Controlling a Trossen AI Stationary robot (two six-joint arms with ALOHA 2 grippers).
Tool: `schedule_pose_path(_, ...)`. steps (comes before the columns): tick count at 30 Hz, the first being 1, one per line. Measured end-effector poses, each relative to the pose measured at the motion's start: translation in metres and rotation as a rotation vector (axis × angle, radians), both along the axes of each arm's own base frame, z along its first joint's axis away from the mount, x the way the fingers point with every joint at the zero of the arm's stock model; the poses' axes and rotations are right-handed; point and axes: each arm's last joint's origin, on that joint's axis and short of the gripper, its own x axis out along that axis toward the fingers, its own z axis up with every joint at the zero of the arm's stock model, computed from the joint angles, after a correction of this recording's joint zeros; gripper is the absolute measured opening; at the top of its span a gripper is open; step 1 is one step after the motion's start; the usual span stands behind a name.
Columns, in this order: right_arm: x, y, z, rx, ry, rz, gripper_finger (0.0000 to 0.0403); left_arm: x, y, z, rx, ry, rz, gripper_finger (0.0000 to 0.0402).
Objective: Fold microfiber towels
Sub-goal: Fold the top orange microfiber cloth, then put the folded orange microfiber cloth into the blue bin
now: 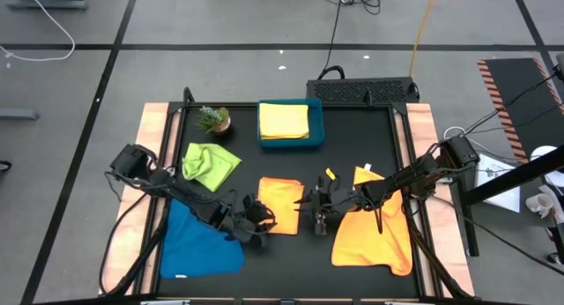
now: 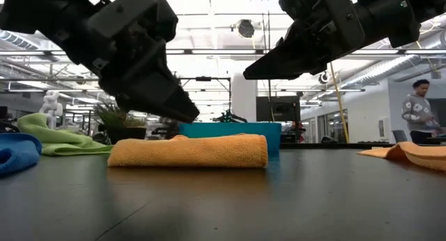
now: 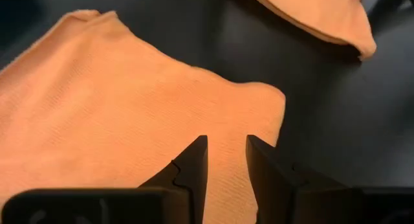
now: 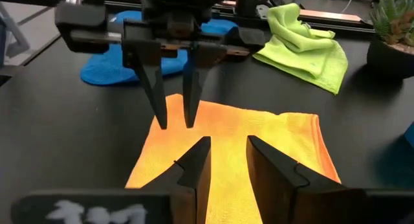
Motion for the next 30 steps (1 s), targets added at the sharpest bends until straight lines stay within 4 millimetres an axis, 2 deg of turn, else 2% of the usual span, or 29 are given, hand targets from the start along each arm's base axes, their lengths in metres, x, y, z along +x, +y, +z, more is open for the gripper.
schedule_pose_path(5,0.000,0.000,0.000,0.016,0.002,-0.004,0.0089,-0.001,0.001,-0.008,0.013,0.044,0.001,0.0108)
schedule_pose_path(18,-0.015,-0.004,-0.014,0.093,-0.018,-0.027,0.0089,0.000,0.000,-0.006,-0.003,0.033,-0.005,0.0108)
schedule_pose_path(30,-0.019,0.011,-0.013,0.098,-0.029,0.030,0.0089,0.003,-0.003,-0.002,-0.009,-0.012,-0.059,0.0108)
